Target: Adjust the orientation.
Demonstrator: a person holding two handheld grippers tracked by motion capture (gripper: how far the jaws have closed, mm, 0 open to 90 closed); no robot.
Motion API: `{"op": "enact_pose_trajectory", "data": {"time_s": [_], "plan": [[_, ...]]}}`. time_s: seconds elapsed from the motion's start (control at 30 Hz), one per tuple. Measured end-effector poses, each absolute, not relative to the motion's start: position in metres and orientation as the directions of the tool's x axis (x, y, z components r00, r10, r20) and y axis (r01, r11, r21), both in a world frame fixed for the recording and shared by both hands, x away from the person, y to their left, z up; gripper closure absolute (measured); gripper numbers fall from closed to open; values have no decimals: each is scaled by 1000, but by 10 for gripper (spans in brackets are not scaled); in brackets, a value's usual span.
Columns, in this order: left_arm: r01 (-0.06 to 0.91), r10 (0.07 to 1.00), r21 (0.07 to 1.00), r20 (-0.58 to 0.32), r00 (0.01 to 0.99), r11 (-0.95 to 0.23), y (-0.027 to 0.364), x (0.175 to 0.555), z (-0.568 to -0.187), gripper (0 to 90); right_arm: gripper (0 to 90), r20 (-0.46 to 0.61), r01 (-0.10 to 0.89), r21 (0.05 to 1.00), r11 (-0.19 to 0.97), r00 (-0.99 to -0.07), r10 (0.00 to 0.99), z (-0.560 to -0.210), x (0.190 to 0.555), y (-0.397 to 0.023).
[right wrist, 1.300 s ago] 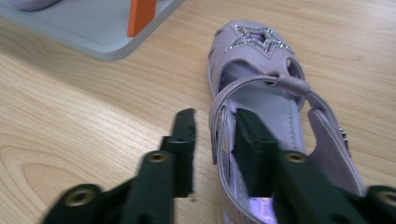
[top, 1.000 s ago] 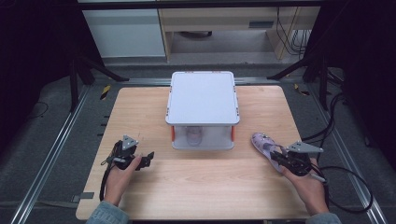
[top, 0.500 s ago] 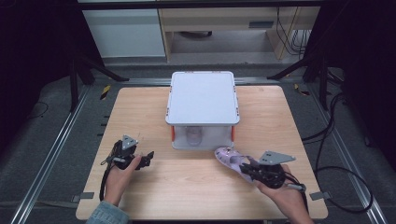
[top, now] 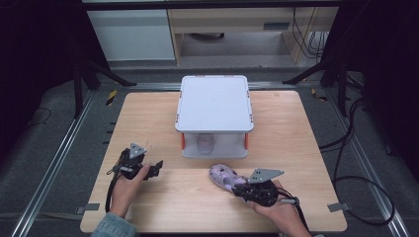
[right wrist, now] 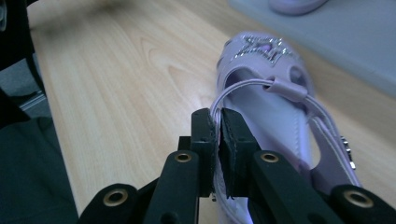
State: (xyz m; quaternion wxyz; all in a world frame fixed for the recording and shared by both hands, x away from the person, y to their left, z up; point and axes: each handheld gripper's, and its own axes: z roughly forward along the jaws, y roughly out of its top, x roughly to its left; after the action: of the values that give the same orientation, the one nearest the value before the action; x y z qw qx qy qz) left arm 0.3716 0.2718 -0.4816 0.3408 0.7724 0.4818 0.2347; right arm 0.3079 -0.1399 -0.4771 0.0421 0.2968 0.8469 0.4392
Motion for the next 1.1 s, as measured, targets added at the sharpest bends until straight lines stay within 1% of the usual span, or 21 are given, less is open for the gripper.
{"op": "enact_pose_trajectory", "data": {"time_s": [0.1,0.23,0.3,0.43,0.5,0.6,0.83,0.9,0.97,1.0,1.1], "plan": [[586,904,751,34,426,-304,272,372,-482,124,793,190,466,764,446,-823,535,-480,306,-140],[588,905,750,33,424,-302,272,372,-482,124,661,192,469,763,445,-821,537,-475,306,-143],[588,906,751,30,423,-300,273,372,-482,124,649,185,465,763,450,-823,537,-472,304,-148],[588,905,750,32,424,-302,272,372,-482,124,660,172,460,773,436,-814,555,-462,304,-160],[589,905,749,31,425,-303,272,372,-482,124,667,160,458,778,430,-806,570,-458,308,-165],[589,905,750,30,425,-301,272,372,-482,124,652,139,456,778,433,-796,589,-455,316,-169],[590,904,750,26,427,-300,273,372,-482,124,603,86,443,742,503,-807,584,-461,335,-161],[589,903,751,24,428,-299,272,372,-482,124,616,81,442,727,525,-815,574,-465,338,-157],[587,904,752,26,428,-300,272,372,-482,124,675,73,438,722,536,-818,570,-468,339,-153],[587,904,752,27,427,-299,272,372,-482,124,730,69,435,723,536,-818,571,-469,340,-152],[586,903,753,25,428,-299,271,371,-482,124,804,73,435,728,530,-817,571,-467,339,-152]]}}
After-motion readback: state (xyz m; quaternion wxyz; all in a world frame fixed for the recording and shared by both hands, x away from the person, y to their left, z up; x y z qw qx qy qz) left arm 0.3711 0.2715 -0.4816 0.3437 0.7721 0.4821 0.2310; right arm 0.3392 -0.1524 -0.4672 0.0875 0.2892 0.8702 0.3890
